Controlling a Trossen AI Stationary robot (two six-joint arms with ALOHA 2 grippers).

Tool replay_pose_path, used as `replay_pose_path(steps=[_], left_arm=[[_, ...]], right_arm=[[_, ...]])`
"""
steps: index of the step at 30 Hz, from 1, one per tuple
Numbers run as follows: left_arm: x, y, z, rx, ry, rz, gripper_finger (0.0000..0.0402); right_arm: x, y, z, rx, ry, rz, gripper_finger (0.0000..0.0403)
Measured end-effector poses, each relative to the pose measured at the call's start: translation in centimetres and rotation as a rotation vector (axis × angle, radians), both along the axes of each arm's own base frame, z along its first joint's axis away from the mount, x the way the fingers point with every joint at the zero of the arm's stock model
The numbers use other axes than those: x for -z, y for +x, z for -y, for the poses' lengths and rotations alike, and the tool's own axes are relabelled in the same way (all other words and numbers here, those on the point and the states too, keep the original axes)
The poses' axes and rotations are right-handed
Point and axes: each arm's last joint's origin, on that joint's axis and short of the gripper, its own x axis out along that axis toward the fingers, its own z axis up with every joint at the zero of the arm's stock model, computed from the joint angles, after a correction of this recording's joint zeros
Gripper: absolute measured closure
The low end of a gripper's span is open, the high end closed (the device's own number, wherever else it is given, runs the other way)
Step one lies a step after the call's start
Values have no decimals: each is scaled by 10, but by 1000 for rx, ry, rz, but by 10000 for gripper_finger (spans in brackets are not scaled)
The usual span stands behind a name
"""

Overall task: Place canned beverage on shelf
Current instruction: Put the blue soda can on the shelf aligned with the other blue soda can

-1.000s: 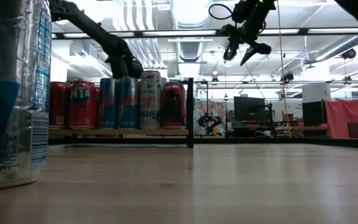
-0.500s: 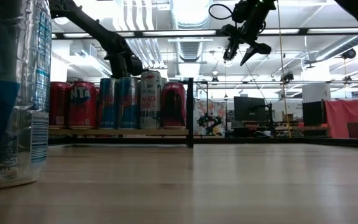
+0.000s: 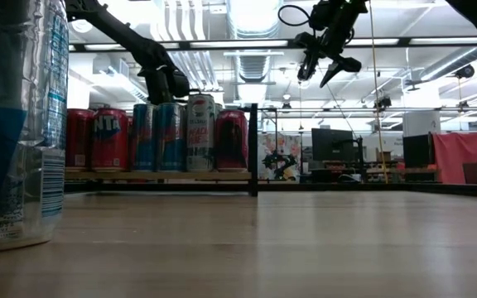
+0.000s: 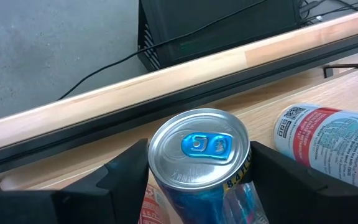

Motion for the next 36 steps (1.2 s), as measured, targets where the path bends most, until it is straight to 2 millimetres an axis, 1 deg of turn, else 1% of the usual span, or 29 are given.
replay_pose_path(steps=[6,21,23,26,29,32,36], left_arm=[[-2,0,1,5,5,1,167],[-19,-4,7,10,49,19,167],[-20,-5,7,11,63,4,167],[-20,-5,7,14,65,1,167],[-20,-5,7,16,63,2,167],[-21,-5,8,17,65,4,167],[-23,-5,9,22,71,5,167]], right_arm=[[0,0,0,-2,-1,-1,191],[0,0,0,-2,-3,2,191],[-2,2,2,-4,-10,36,191],[-9,10,7,-24,-50,167,191],[-13,23,15,-48,-86,301,196],[-6,38,30,-81,-79,401,208],[16,61,56,-147,-68,510,228]])
